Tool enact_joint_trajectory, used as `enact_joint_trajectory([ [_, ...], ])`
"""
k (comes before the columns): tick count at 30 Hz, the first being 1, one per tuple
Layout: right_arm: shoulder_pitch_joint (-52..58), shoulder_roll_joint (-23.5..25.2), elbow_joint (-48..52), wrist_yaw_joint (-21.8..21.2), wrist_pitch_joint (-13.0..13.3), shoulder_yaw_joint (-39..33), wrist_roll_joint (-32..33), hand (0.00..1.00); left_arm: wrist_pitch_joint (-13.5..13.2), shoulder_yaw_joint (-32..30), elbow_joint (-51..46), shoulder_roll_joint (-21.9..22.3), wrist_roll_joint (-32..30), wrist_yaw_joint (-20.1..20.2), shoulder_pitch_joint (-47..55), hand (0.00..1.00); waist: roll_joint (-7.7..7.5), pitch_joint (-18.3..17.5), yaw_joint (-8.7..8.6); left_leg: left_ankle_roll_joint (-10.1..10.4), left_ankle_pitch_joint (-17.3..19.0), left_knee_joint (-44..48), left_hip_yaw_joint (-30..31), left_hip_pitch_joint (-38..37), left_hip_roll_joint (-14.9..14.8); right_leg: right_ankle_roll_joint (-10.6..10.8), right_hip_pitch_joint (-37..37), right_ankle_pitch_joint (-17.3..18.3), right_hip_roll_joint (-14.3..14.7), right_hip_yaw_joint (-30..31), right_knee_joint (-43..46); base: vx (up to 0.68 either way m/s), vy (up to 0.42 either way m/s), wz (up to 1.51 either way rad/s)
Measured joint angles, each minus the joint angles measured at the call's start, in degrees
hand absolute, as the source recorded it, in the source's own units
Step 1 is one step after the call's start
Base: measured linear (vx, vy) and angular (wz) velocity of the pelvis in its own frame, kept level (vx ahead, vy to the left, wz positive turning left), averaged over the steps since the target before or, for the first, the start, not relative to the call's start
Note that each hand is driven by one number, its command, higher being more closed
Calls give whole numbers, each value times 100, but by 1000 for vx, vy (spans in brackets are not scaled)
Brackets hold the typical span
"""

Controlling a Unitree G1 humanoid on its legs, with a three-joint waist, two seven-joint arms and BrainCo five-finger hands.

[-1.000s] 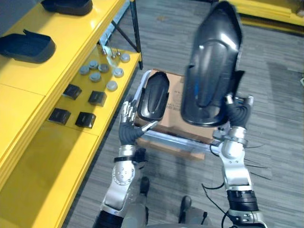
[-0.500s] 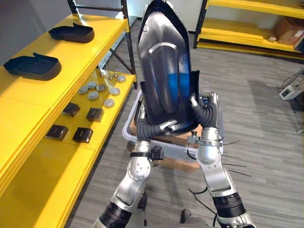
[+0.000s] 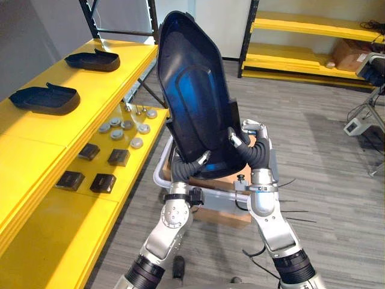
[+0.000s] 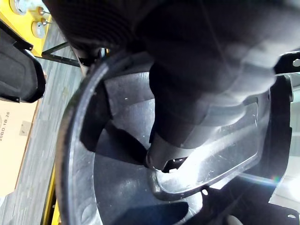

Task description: Walk over and take plastic housings, then place them on the shelf

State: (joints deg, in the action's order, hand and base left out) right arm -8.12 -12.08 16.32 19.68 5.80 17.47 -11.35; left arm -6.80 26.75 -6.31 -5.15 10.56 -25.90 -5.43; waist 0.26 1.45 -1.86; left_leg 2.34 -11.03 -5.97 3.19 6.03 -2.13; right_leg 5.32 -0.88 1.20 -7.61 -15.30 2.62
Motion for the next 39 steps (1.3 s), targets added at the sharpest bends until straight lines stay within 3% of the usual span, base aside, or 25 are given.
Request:
enact_joint_trajectory([
  [3,0,-417,440,-460,119,-247,718,0,-12,-7,-78,1,-7,257,1,100,-2,-2,-4,-2,1,-1,-14,-4,-15,14,-24,-4,53,109,-85,-19,-11,-3],
  [8,1,-244,897,-752,544,-914,1601,0,-44,-135,-260,133,-170,460,40,100,0,-4,-30,-5,3,-1,-46,-34,-32,13,-33,-5,68,147,-88,-5,-12,-2],
  [10,7,34,1155,-682,867,-1950,1966,0,19,-454,-244,155,-230,462,313,100,0,-4,-52,-18,12,-1,-63,-38,-39,12,-33,-5,74,156,-98,13,-24,-3],
  [13,269,176,1063,-381,1103,-3169,2333,0,77,-883,-224,161,-227,443,720,100,-1,-4,-68,-29,21,-1,-74,-42,-36,12,-47,-5,74,154,-139,0,0,0],
  [15,656,224,454,-116,1189,-3996,2598,0,118,-1249,-224,162,-227,441,999,100,-1,-4,-104,-36,30,-2,-65,-43,-29,11,-46,-6,73,140,-178,0,0,0],
  [21,1440,264,-2568,31,1043,-4904,3248,0,119,-1808,-239,169,-225,449,1382,100,36,-46,-201,-16,73,0,-32,-2,-14,10,-71,-8,66,118,-231,29,-16,2],
  [24,1712,244,-5100,-385,635,-4968,3696,0,114,-1908,-239,159,-222,506,1440,100,57,-65,-193,-9,83,1,-17,8,-14,-2,-86,-33,73,96,-226,47,-27,2],
  [26,1861,346,-6216,-834,327,-4968,3775,0,104,-1984,-260,183,-220,710,1517,100,74,-75,-196,-12,84,1,-6,-2,-14,13,-93,-11,73,82,-183,28,-25,5],
  [30,2332,759,-6826,-1340,3,-4927,3585,0,74,-2019,-356,166,-221,967,1785,100,51,-40,-223,-6,130,0,138,-175,18,-8,-314,163,51,-85,-114,25,-30,18],
  [35,2405,987,-6997,-1589,-18,-4439,3265,0,1,-2016,-671,181,-220,1099,2293,100,-61,22,-122,-28,207,0,225,-212,35,1,-411,326,52,-253,40,-41,-31,21],
  [39,2243,1032,-6992,-1621,-7,-3852,3094,0,-17,-2016,-883,323,-137,1217,2364,100,-107,189,19,-3,355,10,211,-34,40,51,-526,404,35,-816,105,-13,-29,72],
])
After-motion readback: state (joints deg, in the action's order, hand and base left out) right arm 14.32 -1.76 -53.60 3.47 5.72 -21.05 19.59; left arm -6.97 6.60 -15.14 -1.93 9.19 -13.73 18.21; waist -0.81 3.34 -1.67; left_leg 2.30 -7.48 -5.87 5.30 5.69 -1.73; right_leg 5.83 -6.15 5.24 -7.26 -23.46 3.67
